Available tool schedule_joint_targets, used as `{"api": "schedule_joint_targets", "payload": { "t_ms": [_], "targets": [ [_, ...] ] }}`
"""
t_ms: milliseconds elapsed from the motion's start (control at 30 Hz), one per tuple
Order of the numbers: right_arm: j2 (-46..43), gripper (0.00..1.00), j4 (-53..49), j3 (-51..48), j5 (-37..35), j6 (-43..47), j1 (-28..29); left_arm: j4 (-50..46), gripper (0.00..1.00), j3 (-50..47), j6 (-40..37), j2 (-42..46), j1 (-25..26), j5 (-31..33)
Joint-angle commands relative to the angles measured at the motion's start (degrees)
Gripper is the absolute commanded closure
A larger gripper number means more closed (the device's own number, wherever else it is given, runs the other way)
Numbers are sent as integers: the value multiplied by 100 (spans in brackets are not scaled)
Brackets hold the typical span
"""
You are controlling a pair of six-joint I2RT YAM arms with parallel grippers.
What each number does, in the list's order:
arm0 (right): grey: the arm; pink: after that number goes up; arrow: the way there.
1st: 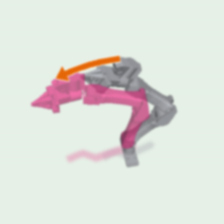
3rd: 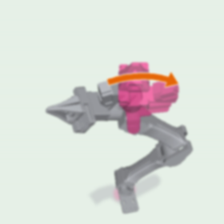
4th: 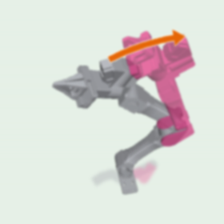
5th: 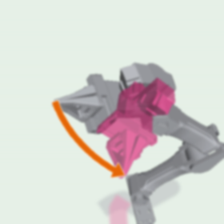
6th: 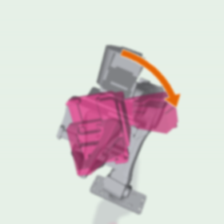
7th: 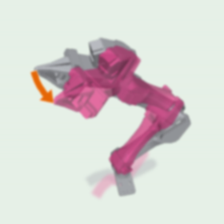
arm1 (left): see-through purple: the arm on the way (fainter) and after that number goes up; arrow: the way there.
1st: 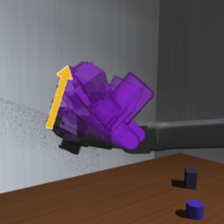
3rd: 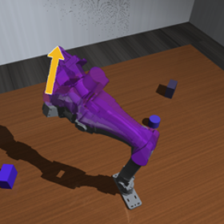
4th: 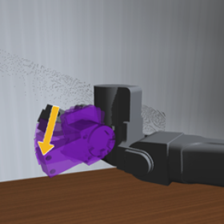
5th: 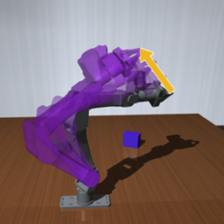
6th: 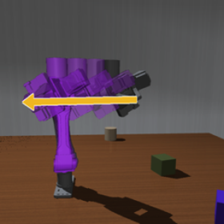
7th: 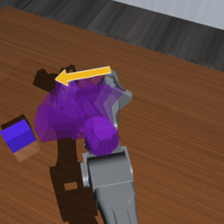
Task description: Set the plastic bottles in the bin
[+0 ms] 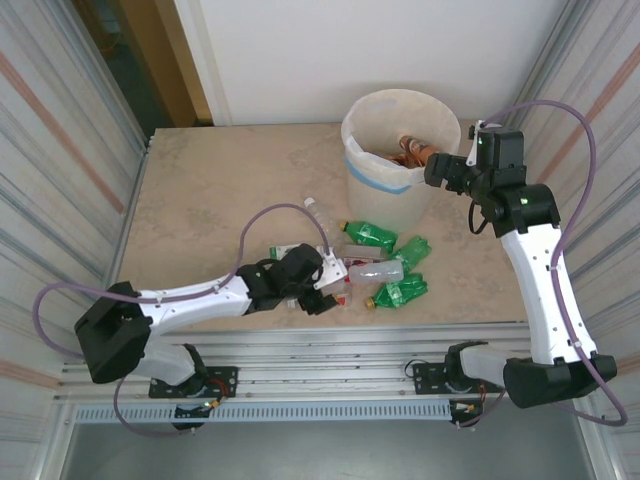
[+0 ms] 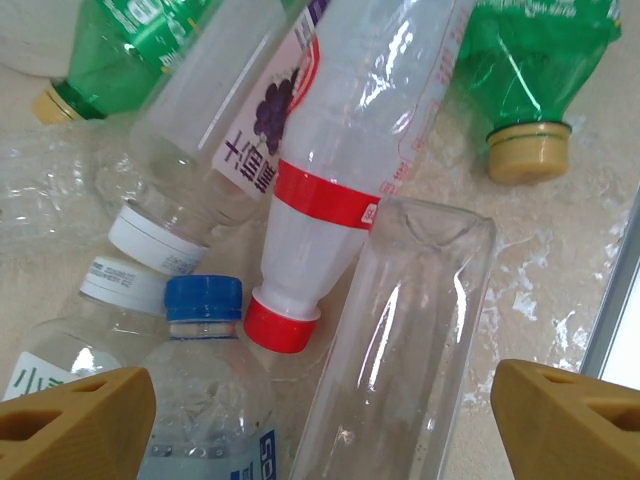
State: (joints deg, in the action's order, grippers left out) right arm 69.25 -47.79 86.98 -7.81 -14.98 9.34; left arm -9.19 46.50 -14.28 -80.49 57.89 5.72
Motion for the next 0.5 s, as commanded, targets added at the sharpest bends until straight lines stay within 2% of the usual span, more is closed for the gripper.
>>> {"api": "schedule_joint_targets", "payload": {
  "t_ms": [0,300,467],
  "targets": [
    [-123,2,93,-58,23,-165,-50,-52,13,190,-262,-196,21,79],
    [-10,2,165,-102,156,-224,-71,-234,18,490,-308,-689,21,135],
    [27,2,182,-94,192,-227,-82,-328,24,558,-214,-876,25,10]
  ]
}}
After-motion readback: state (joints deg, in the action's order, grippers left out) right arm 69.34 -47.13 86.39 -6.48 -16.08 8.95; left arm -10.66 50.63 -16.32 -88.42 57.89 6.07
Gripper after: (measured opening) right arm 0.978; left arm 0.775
